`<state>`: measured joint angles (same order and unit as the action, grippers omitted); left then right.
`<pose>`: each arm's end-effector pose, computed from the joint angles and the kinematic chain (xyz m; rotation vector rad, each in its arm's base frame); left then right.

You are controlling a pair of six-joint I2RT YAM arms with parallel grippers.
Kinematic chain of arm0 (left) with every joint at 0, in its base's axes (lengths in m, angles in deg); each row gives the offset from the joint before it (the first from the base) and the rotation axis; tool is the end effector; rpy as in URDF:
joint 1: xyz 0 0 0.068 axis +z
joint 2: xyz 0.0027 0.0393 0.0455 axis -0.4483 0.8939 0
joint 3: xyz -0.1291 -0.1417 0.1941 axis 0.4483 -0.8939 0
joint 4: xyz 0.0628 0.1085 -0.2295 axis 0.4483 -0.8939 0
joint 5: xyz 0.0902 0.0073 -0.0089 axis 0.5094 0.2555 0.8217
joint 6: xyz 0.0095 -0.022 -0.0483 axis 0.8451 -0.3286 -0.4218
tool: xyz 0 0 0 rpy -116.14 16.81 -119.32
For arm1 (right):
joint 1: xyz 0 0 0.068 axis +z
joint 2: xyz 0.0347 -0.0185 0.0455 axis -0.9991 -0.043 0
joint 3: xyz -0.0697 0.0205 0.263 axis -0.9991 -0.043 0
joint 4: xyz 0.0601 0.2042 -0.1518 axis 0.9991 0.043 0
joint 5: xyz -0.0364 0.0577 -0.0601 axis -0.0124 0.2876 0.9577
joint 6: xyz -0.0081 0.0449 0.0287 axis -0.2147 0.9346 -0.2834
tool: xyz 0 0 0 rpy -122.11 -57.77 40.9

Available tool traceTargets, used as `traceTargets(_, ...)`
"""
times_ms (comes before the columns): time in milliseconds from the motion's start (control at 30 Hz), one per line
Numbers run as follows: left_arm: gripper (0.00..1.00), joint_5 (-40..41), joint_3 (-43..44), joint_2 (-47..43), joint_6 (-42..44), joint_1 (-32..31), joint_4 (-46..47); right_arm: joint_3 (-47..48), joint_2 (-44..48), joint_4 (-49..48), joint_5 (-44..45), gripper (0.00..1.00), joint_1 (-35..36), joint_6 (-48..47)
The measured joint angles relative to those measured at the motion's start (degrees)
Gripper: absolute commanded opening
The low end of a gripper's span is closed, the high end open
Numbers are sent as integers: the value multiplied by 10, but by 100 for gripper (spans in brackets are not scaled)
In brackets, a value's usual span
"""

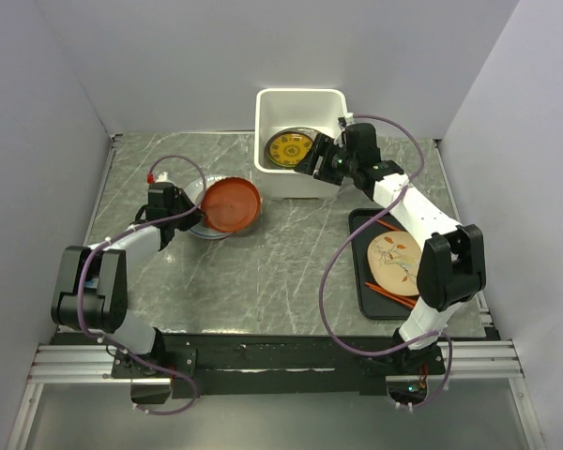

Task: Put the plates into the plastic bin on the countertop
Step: Pick up the plate at the center of the board.

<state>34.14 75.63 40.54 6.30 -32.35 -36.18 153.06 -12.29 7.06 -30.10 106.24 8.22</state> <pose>0.3144 -0.0364 0.1858 -0.5878 2.1767 -0.5958 0.3735 0.1394 0.3127 0.0544 2.1842 0.9007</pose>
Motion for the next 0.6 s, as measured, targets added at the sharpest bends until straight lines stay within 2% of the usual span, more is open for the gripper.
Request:
traceTargets(200,1,0,0,-23,0,0,-8,-3,3,-3,-6,76,0,0)
traceTargets(600,1,-3,-6,-143,-1,0,-22,-37,24,-30,-40,77,3,3)
